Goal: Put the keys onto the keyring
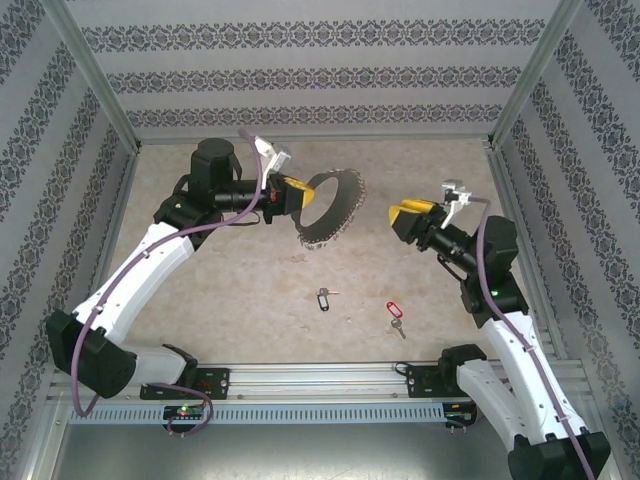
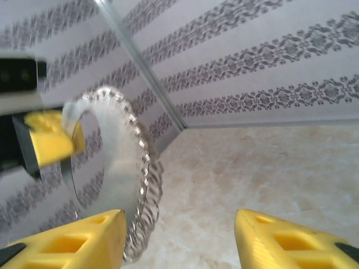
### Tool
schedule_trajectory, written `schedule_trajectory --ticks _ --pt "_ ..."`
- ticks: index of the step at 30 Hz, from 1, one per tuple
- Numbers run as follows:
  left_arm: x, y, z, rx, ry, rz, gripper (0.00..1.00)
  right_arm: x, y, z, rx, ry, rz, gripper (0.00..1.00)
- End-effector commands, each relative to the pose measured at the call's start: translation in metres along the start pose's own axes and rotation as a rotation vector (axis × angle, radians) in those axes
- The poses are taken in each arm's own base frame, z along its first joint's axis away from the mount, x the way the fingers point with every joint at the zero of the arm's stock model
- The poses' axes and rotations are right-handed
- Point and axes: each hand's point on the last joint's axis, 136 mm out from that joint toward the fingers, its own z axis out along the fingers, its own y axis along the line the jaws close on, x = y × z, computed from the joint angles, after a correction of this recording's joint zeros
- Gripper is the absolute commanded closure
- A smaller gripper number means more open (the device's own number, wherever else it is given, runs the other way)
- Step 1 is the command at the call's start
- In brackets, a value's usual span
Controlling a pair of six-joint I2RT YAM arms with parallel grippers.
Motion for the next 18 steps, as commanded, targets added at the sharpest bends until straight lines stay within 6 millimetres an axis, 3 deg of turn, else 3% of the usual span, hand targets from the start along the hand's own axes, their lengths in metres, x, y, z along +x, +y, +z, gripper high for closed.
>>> schedule_trajectory --ticks 1,6,9,18 --pt "-0.005 -0.015 -0.015 -0.013 -0.004 0.156 1.00 0.021 0.012 0.008 -0.035 0.028 -0.287 0.60" --pt "-0.007 -0.023 -0.027 -0.043 0.003 0.192 1.00 0.060 0.036 0.024 -0.059 0.061 -0.691 0.78" --pt "-0.003 -0.029 -0.032 -0.044 0.032 0.211 1.00 0.071 0.044 0.035 -0.049 0.061 -0.841 0.79" --pt "-0.005 -0.018 -0.039 -0.138 0.058 0.223 1.00 0.084 0.060 0.063 -0.045 0.013 -1.005 0.81"
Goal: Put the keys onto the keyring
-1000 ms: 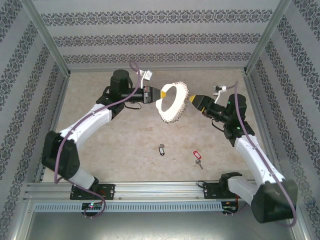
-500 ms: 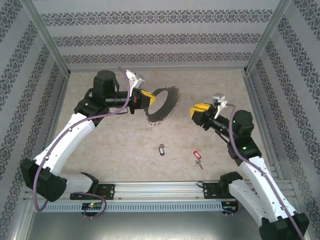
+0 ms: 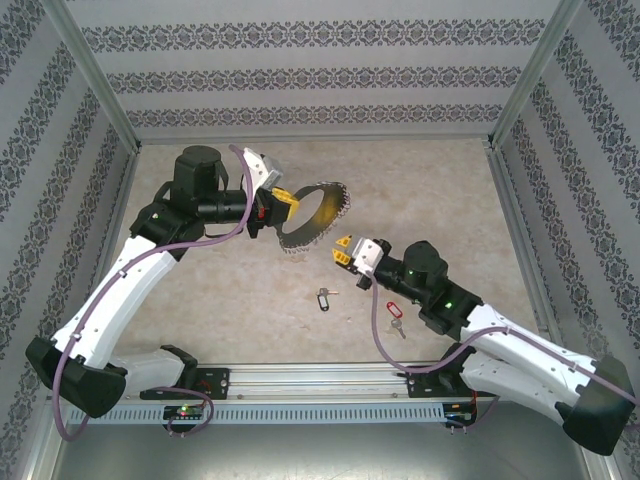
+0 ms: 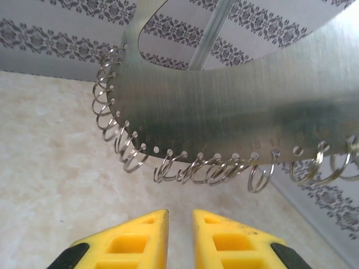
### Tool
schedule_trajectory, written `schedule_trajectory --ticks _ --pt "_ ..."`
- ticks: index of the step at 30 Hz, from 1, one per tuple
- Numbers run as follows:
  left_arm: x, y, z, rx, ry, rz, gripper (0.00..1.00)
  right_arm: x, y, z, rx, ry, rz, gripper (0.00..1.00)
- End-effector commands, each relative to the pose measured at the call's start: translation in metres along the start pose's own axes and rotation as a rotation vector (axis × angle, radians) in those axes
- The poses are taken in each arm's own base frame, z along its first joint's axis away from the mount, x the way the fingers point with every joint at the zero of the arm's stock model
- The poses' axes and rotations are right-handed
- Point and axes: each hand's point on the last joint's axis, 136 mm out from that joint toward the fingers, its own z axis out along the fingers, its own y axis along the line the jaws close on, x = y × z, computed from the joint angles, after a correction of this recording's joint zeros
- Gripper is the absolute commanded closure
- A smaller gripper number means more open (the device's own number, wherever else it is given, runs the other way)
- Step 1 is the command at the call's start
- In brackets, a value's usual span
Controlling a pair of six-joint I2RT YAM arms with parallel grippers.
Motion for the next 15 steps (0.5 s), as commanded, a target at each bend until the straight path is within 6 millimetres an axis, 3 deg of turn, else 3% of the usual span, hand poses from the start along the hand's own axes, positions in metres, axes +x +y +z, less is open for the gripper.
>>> schedule_trajectory --ticks 1,7,15 --pt "-0.014 -0.001 -0.012 -0.042 -0.012 0.067 1.00 -0.010 -0.017 0.004 0.111 -0.045 -0.103 0.81" --pt "-0.017 -0.005 -0.016 -0.042 -0.002 0.092 1.00 -0.007 -0.022 0.005 0.152 -0.051 -0.090 0.81" --pt "-0.016 -0.008 -0.019 -0.034 0.020 0.111 1.00 -0.018 -0.023 -0.002 0.154 -0.105 -0.067 0.81"
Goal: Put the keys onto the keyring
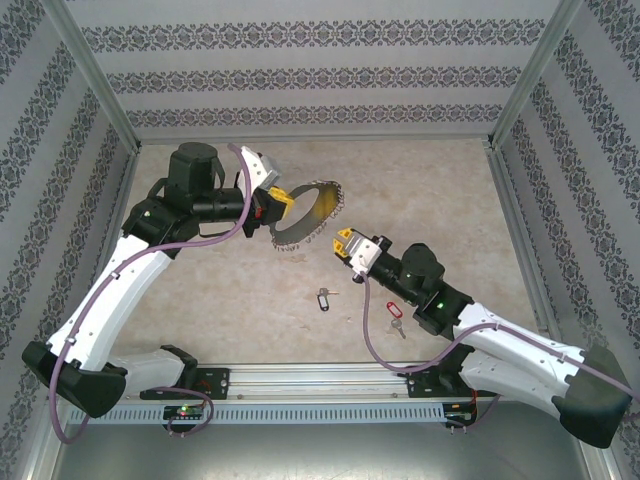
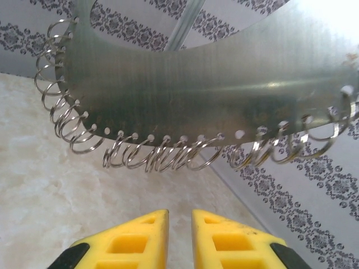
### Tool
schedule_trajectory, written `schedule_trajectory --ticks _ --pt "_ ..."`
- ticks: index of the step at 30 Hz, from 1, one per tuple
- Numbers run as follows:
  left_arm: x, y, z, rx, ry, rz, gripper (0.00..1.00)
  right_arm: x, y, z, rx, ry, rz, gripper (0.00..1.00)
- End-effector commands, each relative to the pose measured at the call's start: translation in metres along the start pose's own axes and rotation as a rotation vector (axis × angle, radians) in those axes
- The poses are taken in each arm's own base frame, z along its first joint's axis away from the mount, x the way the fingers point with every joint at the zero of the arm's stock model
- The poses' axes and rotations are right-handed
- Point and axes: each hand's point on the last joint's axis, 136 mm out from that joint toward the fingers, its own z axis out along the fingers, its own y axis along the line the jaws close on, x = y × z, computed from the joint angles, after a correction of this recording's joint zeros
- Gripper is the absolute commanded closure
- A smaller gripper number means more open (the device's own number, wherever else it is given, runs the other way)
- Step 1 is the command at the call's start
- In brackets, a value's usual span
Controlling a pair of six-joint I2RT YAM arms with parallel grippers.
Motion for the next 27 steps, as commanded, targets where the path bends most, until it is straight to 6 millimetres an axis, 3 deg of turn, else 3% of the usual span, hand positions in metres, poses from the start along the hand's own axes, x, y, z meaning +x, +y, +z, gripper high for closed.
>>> schedule_trajectory --ticks 1,14,27 --pt "-0.012 -0.007 -0.010 0.004 -0.016 0.057 1.00 -0.017 -0.008 -0.004 0.032 -0.065 0.023 0.81" --pt "-0.005 -0.031 -0.017 0.101 -0.038 0.203 1.00 -0.019 0.003 -0.008 -0.029 -0.085 0.040 0.79" --pt "0.000 -0.021 -0.011 0.071 -0.010 0.217 1.00 -0.021 0.016 -0.001 -0.101 -0.104 0.028 0.84"
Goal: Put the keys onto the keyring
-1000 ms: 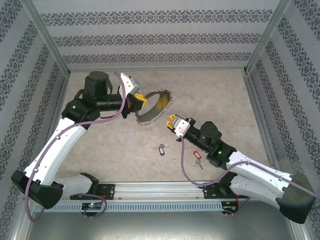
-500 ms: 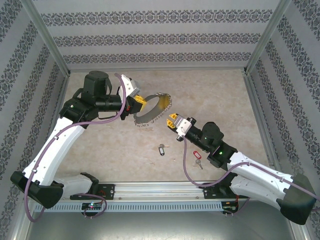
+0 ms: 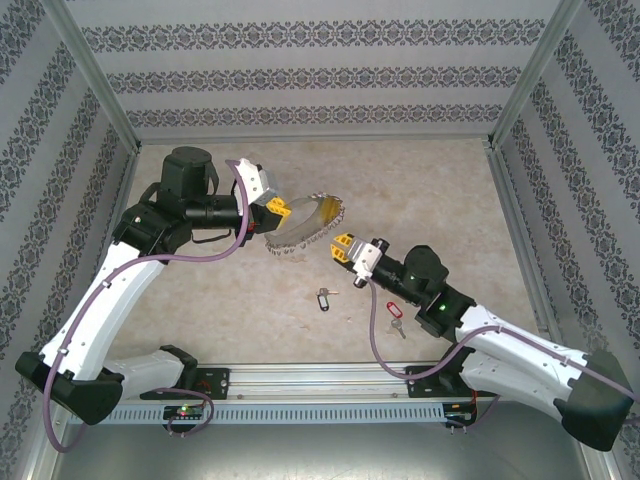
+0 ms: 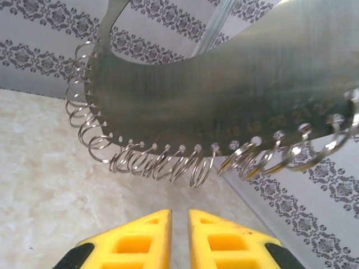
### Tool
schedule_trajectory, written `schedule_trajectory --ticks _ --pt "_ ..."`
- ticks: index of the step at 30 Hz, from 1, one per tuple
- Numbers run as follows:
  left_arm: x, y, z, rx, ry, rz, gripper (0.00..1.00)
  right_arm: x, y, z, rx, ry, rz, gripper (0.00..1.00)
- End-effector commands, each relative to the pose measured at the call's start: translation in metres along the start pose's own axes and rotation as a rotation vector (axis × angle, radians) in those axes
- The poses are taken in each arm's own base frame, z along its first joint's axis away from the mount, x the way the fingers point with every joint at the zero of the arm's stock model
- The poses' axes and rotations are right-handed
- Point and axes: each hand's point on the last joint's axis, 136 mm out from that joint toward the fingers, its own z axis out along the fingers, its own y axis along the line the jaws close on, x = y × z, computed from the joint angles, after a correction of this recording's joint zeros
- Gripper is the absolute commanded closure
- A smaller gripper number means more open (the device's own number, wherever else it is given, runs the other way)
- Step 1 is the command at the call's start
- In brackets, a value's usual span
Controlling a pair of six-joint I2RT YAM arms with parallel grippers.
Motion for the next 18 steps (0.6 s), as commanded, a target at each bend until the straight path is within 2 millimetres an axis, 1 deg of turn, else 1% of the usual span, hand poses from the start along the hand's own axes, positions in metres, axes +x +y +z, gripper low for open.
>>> schedule_trajectory --ticks 1,8,14,18 --pt "-0.003 0.002 0.001 0.003 -0.010 0.040 1.00 -0.011 0.000 0.006 -0.015 -0.042 -0.003 0.84" --pt "0.001 0.006 0.003 -0.013 0.005 0.031 1.00 -0.016 -0.001 0.020 -0.022 -0.069 -0.009 0.85" --pt "0.001 0.007 0.003 -0.021 0.005 0.028 1.00 -0.021 0.001 0.024 -0.038 -0.090 0.003 0.86" --pt "0.001 0.008 0.004 -0.022 0.007 0.025 1.00 -0.021 -0.002 0.025 -0.018 -0.090 0.003 0.85"
